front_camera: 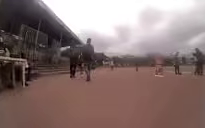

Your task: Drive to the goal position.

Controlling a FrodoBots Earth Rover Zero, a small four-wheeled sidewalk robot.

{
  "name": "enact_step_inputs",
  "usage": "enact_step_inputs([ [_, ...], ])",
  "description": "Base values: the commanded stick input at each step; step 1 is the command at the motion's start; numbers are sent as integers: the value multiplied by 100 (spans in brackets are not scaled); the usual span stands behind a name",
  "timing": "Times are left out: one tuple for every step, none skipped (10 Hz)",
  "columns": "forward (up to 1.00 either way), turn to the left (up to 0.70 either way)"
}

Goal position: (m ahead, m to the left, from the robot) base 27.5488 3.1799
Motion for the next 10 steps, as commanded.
enact_step_inputs([
  [100, 0],
  [100, -5],
  [100, -20],
  [100, -27],
  [100, -27],
  [100, -14],
  [100, 0],
  [100, 0],
  [100, 0],
  [100, 0],
])
